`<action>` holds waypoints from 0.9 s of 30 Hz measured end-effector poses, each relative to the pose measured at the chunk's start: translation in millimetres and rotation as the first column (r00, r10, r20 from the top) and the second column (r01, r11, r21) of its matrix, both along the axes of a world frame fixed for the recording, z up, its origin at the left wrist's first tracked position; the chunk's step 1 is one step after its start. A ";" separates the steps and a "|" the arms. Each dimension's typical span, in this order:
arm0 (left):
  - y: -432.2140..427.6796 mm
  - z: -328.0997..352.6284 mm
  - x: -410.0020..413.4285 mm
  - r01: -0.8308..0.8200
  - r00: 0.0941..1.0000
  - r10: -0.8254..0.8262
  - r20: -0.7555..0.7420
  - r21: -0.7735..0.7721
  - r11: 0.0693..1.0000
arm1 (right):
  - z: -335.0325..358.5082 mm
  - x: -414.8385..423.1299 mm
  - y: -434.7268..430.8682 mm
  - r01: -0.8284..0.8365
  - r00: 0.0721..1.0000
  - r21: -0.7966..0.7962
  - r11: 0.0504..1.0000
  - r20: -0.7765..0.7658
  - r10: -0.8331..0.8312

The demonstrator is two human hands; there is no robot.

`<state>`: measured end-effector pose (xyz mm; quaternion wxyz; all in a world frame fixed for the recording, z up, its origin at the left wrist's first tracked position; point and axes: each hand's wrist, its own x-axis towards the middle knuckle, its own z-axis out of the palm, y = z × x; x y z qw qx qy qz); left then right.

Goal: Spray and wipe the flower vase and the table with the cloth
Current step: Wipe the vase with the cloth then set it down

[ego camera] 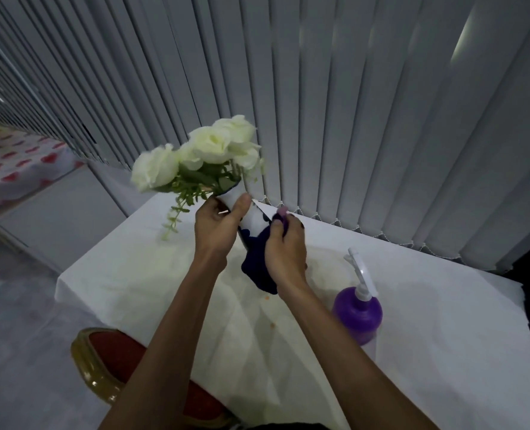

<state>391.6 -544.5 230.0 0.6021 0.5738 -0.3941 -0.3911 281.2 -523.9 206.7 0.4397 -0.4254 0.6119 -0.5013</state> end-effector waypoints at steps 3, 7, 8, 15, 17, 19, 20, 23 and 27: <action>3.9 0.8 -5.6 0.101 0.994 -0.100 0.043 -0.022 0.995 | 12.0 8.6 0.9 -0.092 0.995 -0.183 0.979 -0.043 0.085; 5.7 7.6 2.4 0.165 0.985 -0.168 -0.037 -0.065 0.984 | -5.3 -4.7 4.0 -0.159 0.986 -0.203 0.966 -0.081 0.145; 5.6 10.3 5.9 0.172 0.984 -0.175 -0.040 -0.085 0.981 | -12.6 -11.7 5.3 -0.159 0.987 -0.105 0.982 -0.026 0.158; 13.4 -1.0 -1.6 0.279 0.960 -0.279 0.009 -0.042 0.959 | 11.6 -8.0 0.5 -0.107 0.986 0.006 0.994 0.128 0.106; 17.1 -5.9 -5.6 0.276 0.961 -0.276 -0.007 -0.013 0.961 | 23.9 -1.9 -5.4 -0.109 0.985 -0.087 0.990 0.128 0.119; 16.3 -3.7 -3.9 0.270 0.961 -0.270 -0.053 -0.016 0.963 | 22.3 -2.5 -6.0 -0.144 0.985 -0.112 0.983 0.082 0.153; 15.1 -1.8 -2.0 0.269 0.961 -0.270 -0.061 -0.025 0.963 | 15.7 -6.1 -5.0 -0.158 0.984 -0.100 0.982 0.063 0.164; 13.3 2.8 1.6 0.250 0.967 -0.251 -0.038 -0.034 0.968 | 3.5 -13.7 -6.2 -0.183 0.980 0.045 0.982 0.090 0.178; 18.5 -1.9 -4.7 0.263 0.962 -0.263 -0.079 -0.012 0.965 | 25.0 -6.2 -13.8 -0.171 0.974 -0.015 0.985 0.147 0.171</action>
